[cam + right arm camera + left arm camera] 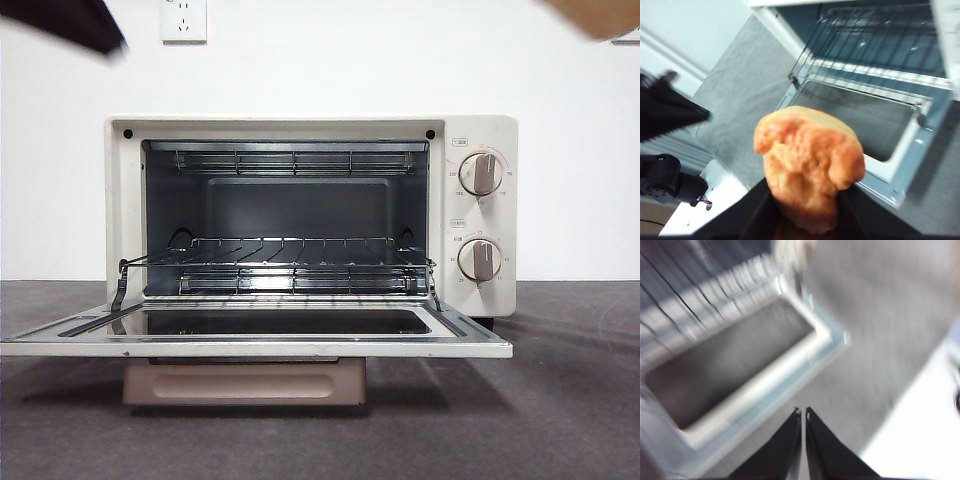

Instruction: The left arm flap open the oven, the right arm pick bread and place it into oven, the left arm flap close the oven

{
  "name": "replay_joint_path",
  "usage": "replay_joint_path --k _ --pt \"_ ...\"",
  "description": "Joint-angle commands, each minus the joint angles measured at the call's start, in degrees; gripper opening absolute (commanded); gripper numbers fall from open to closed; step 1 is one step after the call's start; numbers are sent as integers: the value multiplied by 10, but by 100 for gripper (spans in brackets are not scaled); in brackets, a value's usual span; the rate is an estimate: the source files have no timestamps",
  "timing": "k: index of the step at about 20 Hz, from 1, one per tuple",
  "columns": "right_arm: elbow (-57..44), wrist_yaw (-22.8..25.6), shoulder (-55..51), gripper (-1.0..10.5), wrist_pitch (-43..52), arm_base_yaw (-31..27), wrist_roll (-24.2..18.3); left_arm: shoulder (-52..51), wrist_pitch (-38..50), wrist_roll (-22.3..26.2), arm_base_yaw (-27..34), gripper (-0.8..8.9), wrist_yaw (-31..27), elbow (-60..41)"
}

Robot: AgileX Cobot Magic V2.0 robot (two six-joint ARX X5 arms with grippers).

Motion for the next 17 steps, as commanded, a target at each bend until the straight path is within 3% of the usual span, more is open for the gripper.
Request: replay_joint_path --k 1,9,17 --pt "8 41 47 131 57 49 39 -45 -6 -7 -3 18 -23 15" --pt "8 158 178 131 218 146 92 -156 -49 -7 -3 18 -81 18" --pt "8 228 306 131 359 164 136 -189 -68 -7 -3 19 -100 18"
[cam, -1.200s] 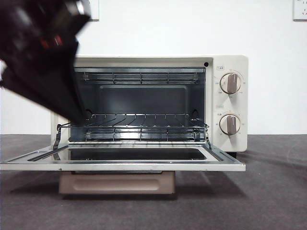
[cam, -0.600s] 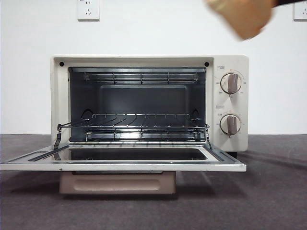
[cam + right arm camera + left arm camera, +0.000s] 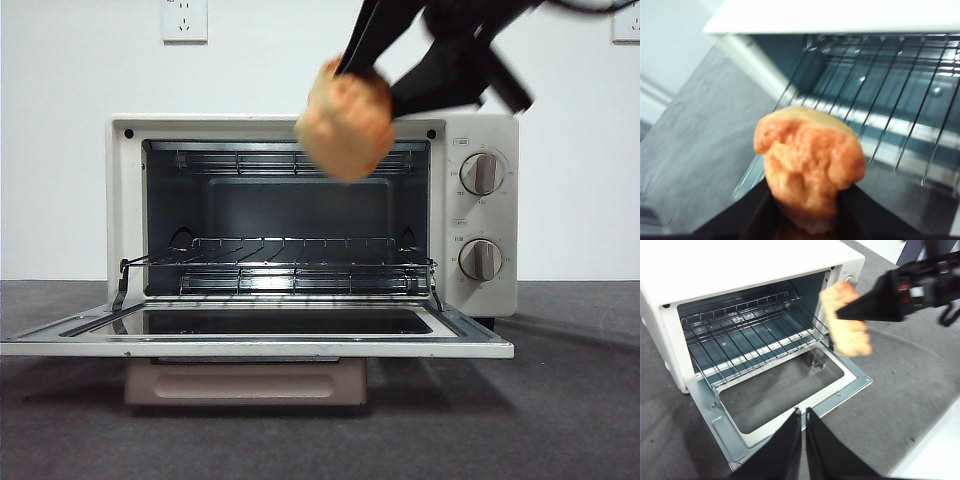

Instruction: The left arm flap open the oven, the right arm pick bread and place it into oven, the left arm flap close the oven

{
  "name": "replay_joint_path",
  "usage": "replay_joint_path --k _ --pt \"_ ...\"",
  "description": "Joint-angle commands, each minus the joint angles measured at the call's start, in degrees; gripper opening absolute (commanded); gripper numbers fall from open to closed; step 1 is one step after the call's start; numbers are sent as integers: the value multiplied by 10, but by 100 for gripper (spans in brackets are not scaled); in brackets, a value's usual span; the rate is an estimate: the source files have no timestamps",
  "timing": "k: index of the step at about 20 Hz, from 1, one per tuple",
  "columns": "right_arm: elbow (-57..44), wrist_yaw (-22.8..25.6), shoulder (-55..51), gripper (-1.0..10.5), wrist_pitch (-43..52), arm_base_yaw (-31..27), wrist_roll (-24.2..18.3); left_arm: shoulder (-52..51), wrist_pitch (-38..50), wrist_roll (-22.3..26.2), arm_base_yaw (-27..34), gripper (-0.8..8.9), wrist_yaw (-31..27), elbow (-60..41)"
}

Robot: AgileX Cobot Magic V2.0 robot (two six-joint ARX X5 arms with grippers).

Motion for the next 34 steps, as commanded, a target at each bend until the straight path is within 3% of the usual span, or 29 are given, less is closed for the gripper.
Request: replay_joint_path --k 1,13,24,31,34 --pt "8 17 40 131 43 5 31 1 6 -2 -4 19 -2 11" --pt "9 123 152 130 169 4 58 1 6 -2 -4 19 -2 11" --pt "9 211 180 130 226 2 81 1 6 -16 -4 19 -2 11" --pt "9 211 198 136 242 -1 88 1 6 -16 -4 19 -2 11" --pt "9 212 199 225 242 -1 88 1 6 -16 -4 19 -2 11"
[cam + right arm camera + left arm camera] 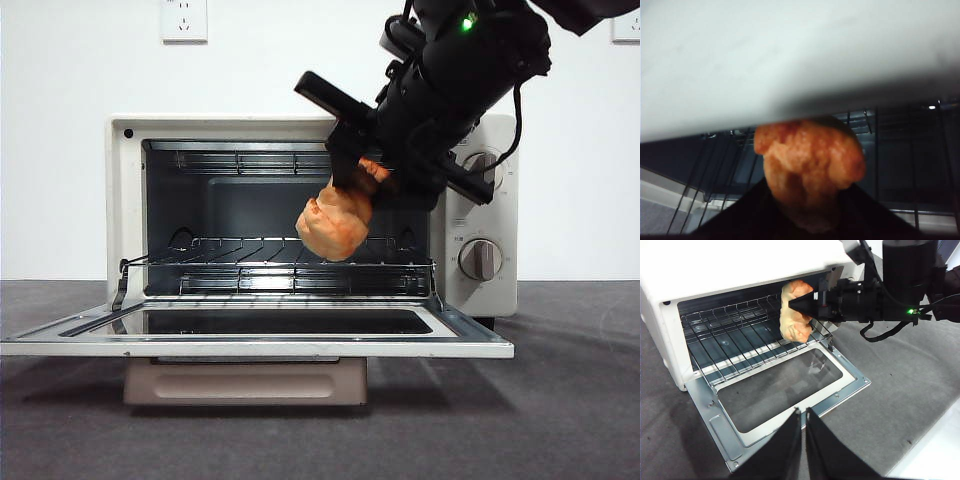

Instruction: The left arm flap open the oven, the right arm pick bread and place it into oven, the left arm flap close the oven

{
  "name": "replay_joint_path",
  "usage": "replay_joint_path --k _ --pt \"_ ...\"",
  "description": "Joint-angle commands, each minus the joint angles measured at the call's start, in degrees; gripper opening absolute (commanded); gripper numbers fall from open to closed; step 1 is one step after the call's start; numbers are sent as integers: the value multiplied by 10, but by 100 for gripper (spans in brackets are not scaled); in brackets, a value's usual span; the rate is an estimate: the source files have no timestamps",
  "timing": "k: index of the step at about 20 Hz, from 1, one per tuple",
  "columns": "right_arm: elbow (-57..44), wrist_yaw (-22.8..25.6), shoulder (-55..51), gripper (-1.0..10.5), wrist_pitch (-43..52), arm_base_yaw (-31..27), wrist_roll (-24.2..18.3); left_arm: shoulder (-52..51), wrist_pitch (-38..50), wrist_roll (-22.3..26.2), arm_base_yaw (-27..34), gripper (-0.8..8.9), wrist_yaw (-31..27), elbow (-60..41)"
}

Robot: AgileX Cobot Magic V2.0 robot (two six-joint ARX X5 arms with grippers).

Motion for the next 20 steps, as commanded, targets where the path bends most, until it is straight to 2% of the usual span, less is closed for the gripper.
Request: replay_joint_path --k 1,6,20 --pt "9 3 9 282 10 5 7 2 6 -2 -4 19 -1 11" --pt "9 10 9 433 15 5 7 2 6 -2 -4 19 -1 11" --pt "9 -49 0 443 2 5 7 2 7 -13 -4 19 -1 11"
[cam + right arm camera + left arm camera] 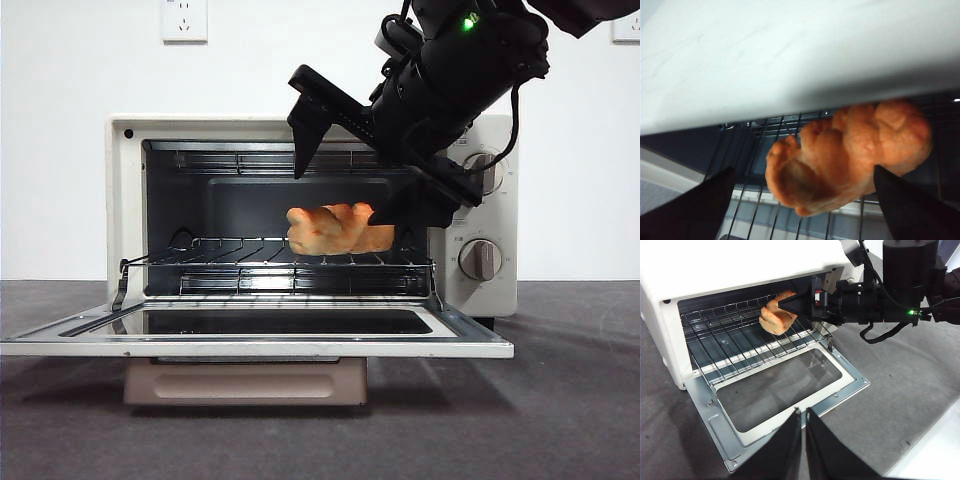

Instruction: The left arm flap open the oven, the right arm pick bread and place it into oven, the left arm flap close the oven

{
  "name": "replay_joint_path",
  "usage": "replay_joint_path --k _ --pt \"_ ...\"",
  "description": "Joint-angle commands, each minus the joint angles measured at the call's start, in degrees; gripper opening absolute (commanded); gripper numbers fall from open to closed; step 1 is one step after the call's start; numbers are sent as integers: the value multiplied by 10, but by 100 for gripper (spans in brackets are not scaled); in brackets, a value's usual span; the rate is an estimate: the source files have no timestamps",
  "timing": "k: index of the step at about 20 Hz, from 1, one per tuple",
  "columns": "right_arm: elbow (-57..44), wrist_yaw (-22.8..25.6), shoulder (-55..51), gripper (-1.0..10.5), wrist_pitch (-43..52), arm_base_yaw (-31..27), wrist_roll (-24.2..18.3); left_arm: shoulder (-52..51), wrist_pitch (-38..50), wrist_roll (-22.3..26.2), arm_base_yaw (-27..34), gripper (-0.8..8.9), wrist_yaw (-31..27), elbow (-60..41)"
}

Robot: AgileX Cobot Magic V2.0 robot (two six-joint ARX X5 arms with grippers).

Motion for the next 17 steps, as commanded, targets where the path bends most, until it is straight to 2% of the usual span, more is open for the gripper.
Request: replay_joint_path --k 1,6,8,11,14,17 --pt "9 -11 -7 442 -19 5 4 3 7 -7 -3 19 -1 11" --pt "9 -39 -77 442 -140 6 -3 21 5 -17 -3 19 -4 11" --pt "9 -52 -117 442 -183 11 -27 37 7 -17 -3 19 -7 11" --pt "9 -97 -187 442 -247 16 -68 69 8 -19 -1 19 -7 11" --pt "9 -133 -263 441 -322 17 -96 108 16 -43 8 17 -7 11" --pt "9 -145 -336 441 -399 17 -120 147 30 -55 22 15 1 14"
